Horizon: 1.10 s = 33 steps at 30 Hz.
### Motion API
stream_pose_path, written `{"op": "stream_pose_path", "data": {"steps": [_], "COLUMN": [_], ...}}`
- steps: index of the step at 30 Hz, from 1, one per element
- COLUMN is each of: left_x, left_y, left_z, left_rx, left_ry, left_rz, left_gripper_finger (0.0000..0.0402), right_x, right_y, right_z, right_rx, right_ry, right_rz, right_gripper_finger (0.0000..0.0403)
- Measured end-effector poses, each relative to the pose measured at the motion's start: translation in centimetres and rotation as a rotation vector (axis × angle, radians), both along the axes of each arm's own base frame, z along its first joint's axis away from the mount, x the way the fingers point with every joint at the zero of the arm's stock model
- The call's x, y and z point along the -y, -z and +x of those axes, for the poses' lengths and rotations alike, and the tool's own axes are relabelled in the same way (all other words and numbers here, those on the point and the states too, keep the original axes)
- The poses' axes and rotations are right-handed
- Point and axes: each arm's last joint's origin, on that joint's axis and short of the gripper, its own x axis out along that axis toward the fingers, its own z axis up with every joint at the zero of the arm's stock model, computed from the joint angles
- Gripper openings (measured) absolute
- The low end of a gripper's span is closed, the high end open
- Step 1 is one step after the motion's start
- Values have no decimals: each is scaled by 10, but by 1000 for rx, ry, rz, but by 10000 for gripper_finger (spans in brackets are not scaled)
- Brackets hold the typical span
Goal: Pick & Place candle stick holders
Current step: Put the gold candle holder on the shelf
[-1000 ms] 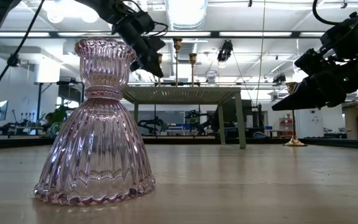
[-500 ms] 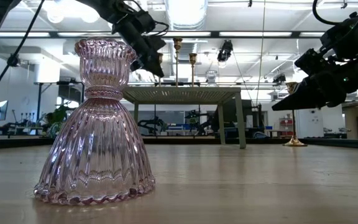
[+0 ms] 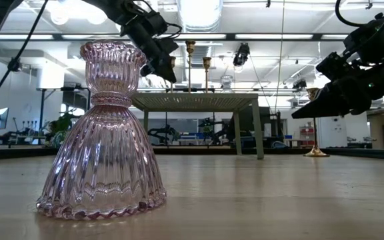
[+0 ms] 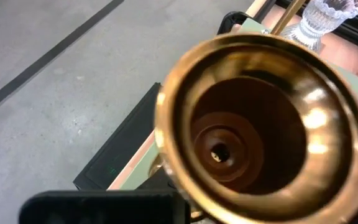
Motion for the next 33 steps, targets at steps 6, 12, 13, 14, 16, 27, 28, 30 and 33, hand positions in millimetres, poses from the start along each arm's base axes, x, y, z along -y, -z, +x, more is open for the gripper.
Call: {"op": "stream_pose_path", "data": {"steps": [6, 12, 13, 14, 16, 27, 28, 30, 33], "left_x": [0, 0, -1, -1, -1, -1, 0, 0, 2], "left_y": [2, 2, 2, 2, 1, 1, 1, 1, -1], "left_z": [0, 1, 1, 1, 1, 1, 1, 0, -2], "left_rx": [-11, -7, -4, -1, 3, 7, 3, -3, -5], "left_ry": [0, 4, 6, 7, 7, 1, 1, 1, 3], "left_rz": [-3, -2, -1, 1, 3, -4, -8, -13, -12], "left_gripper_finger": [52, 63, 67, 72, 85, 164, 169, 178, 191], "right_x": [0, 0, 0, 0, 0, 0, 0, 0, 0], "right_y": [0, 0, 0, 0, 0, 0, 0, 0, 0], "right_z": [0, 0, 0, 0, 0, 0, 0, 0, 0], "right_rx": [0, 0, 0, 0, 0, 0, 0, 0, 0], "right_ry": [0, 0, 0, 0, 0, 0, 0, 0, 0], "right_rz": [0, 0, 0, 0, 0, 0, 0, 0, 0], "right_gripper_finger": [8, 8, 8, 8, 8, 8, 8, 8, 8]}}
